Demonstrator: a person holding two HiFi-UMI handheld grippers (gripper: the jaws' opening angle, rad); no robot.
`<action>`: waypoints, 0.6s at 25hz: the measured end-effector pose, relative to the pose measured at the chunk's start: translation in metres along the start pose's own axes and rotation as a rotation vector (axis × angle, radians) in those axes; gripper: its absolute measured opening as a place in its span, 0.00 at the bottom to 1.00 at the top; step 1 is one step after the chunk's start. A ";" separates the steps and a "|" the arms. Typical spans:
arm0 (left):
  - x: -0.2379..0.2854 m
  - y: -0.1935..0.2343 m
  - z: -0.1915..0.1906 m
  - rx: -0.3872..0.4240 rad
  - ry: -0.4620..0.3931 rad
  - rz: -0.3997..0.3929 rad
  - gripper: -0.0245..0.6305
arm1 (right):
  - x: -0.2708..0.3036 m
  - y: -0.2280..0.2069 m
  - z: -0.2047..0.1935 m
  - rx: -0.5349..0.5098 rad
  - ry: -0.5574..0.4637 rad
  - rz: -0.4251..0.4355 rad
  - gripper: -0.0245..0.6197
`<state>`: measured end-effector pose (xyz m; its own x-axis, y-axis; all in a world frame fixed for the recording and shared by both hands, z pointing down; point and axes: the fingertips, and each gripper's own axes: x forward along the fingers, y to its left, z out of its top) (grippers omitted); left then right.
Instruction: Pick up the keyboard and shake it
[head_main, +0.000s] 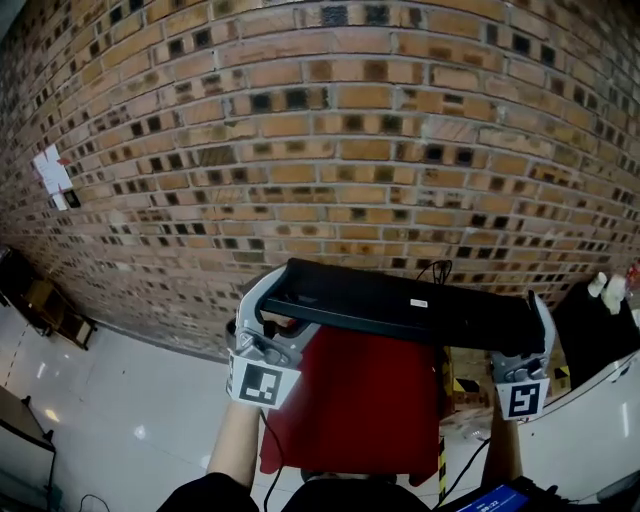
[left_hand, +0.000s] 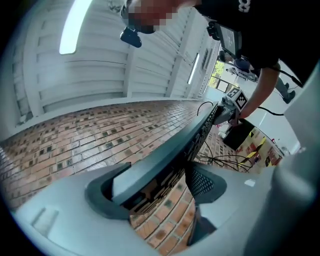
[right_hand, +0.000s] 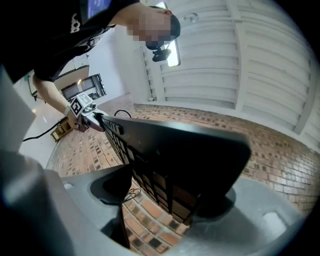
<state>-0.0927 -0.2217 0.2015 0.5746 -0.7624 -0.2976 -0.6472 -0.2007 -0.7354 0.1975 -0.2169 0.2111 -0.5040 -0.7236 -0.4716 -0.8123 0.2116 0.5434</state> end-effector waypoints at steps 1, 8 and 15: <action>0.004 -0.004 0.000 -0.013 -0.011 -0.007 0.57 | -0.004 -0.002 -0.004 -0.008 0.006 -0.004 0.59; 0.036 -0.031 -0.033 -0.083 0.056 -0.110 0.58 | -0.008 -0.005 -0.041 0.056 0.112 0.000 0.59; 0.041 -0.045 -0.053 -0.138 0.070 -0.133 0.58 | -0.009 0.000 -0.062 0.018 0.156 0.052 0.59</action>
<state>-0.0665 -0.2768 0.2547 0.6262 -0.7637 -0.1569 -0.6332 -0.3808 -0.6738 0.2201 -0.2507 0.2582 -0.4946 -0.8044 -0.3289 -0.7922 0.2617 0.5513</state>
